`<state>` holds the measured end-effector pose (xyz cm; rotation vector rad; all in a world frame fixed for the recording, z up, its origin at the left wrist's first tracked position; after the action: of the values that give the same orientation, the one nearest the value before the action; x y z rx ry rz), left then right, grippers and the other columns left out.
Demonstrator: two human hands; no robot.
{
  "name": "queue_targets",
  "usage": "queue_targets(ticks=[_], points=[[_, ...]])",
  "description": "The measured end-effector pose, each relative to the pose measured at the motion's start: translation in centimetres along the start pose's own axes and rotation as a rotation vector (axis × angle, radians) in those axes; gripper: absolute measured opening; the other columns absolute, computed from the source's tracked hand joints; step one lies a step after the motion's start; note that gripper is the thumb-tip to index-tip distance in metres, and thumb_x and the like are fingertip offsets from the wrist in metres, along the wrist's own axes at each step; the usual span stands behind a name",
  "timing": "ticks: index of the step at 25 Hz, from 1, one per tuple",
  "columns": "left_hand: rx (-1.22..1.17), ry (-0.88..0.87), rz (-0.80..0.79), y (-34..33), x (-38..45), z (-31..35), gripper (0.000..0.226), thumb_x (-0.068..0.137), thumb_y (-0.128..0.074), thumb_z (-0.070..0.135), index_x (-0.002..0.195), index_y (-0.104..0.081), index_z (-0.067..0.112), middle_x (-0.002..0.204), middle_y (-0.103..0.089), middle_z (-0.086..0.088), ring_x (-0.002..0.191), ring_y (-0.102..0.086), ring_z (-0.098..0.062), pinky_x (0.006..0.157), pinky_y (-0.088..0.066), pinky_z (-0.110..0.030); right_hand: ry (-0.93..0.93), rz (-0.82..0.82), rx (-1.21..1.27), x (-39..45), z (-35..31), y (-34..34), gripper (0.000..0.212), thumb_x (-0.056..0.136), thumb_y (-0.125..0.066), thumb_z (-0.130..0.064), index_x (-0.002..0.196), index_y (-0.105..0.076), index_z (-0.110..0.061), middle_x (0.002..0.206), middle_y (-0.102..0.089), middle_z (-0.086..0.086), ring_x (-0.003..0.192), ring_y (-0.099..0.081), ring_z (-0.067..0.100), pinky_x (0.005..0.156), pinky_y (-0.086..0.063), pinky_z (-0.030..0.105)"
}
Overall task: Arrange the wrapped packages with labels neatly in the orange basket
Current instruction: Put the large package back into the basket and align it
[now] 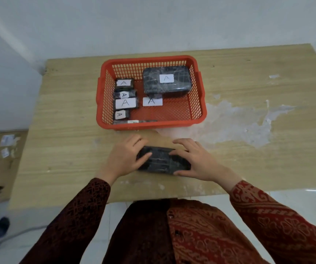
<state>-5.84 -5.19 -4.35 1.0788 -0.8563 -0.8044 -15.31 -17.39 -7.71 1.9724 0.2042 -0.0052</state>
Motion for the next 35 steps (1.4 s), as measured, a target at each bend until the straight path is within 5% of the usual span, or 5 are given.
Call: queue_targets(ticks=[7,12,17,25,35], points=[[0.02,-0.008,-0.355,-5.3,-4.0,-0.4,0.083,0.08,-0.067,0.048,0.148,-0.031,0.018,0.156,-0.026,-0.011,0.145,-0.023,-0.027,0.114,-0.026,-0.04,-0.061,-0.165,-0.058,-2.2,1.3,-3.7,0.085,0.08,-0.069,-0.037,0.148,-0.018,-0.035,0.159,-0.012,0.008,0.145,-0.014,0.027,0.114,-0.031,0.046],[-0.267,0.162,-0.14,-3.0,-2.7,-1.6,0.063,0.078,-0.072,0.02,0.137,-0.051,0.014,0.14,-0.052,-0.007,0.131,-0.047,-0.023,0.109,-0.038,-0.034,-0.102,-0.017,0.306,-1.4,2.3,1.2,0.056,0.082,-0.066,-0.037,0.134,-0.049,-0.03,0.143,-0.048,0.0,0.133,-0.04,0.013,0.113,-0.034,0.034],[-0.589,0.294,0.056,0.3,-0.3,-2.6,0.028,0.076,-0.07,0.016,0.101,-0.06,0.026,0.088,-0.065,0.009,0.081,-0.06,-0.005,0.074,-0.049,-0.023,-0.27,0.324,0.631,-1.4,4.5,6.8,0.027,0.086,-0.056,-0.042,0.11,-0.059,-0.029,0.095,-0.07,-0.003,0.086,-0.065,0.007,0.073,-0.051,0.026],[-0.854,0.428,0.275,3.1,4.0,-4.9,0.044,0.08,-0.072,0.031,0.118,-0.052,0.041,0.107,-0.063,0.03,0.101,-0.061,0.004,0.078,-0.049,-0.012,-0.405,0.58,0.697,0.6,7.9,11.9,0.031,0.086,-0.067,-0.029,0.112,-0.053,-0.019,0.096,-0.063,-0.009,0.087,-0.061,-0.004,0.068,-0.045,0.005],[-0.712,0.765,0.295,0.7,8.0,-9.8,0.053,0.088,-0.065,0.031,0.136,-0.047,0.017,0.131,-0.056,0.0,0.121,-0.05,-0.012,0.098,-0.039,-0.023,-0.615,0.612,0.591,5.1,9.8,12.2,0.064,0.087,-0.063,-0.015,0.143,-0.032,-0.009,0.136,-0.046,0.014,0.119,-0.051,0.023,0.102,-0.046,0.036]])
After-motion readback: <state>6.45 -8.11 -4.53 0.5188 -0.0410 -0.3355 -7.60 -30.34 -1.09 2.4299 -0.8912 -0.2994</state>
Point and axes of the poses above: each hand's wrist, its own x-axis towards the middle knuckle, its own y-axis out of the back of the hand, z = x × y, the point moved 10 cm from there along x, towards the middle knuckle
